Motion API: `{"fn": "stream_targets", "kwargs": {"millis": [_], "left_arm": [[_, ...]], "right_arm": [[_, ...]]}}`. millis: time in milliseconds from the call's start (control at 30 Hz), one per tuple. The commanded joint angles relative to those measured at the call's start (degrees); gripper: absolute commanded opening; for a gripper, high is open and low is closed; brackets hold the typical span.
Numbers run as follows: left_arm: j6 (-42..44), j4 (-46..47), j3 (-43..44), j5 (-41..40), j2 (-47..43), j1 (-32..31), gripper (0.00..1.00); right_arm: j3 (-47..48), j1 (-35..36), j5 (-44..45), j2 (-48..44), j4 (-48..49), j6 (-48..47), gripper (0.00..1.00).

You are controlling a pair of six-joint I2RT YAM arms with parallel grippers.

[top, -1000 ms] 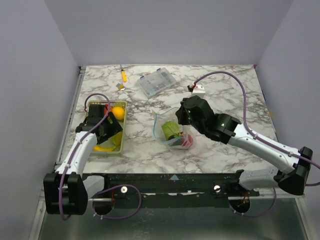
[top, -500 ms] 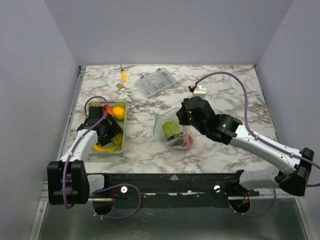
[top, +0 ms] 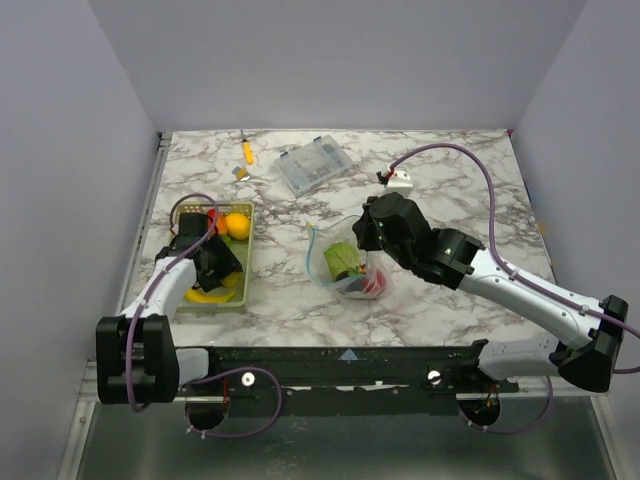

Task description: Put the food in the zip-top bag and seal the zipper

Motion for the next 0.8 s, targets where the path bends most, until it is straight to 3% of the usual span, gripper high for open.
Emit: {"fn": "stream_targets", "kwargs": {"millis": [0,200,333,567,767], "left_arm": [[0.5,-1.9,1.0,-7.4,-6.3,0.4,0.53],[1.6,-3.0,1.7,-9.9,-12.5,0.4,0.39],[0.9,-2.3,0.7,-8.4,-17.8,-0.3,0.38],[4.7,-4.5,5.8,2.2,-20.3,-5.1,0.37],[7.4,4.6,7.9,23.7,-25.9,-12.3,0.38]], "right_arm": [[0.4,-0.3,-1.2,0.0,2.3,-0.5,0.01],[1.0,-0.4,-1.8,1.1,2.4,-0.6,0.01],[1.2,-0.4,-2.0,1.6,2.6,-0.6,0.01],[1.6,-0.4,-2.3,2.7,2.6,-0.9,0.01],[2.0,-0.3,-1.8,2.8,2.1,-0.9,0.01]]}}
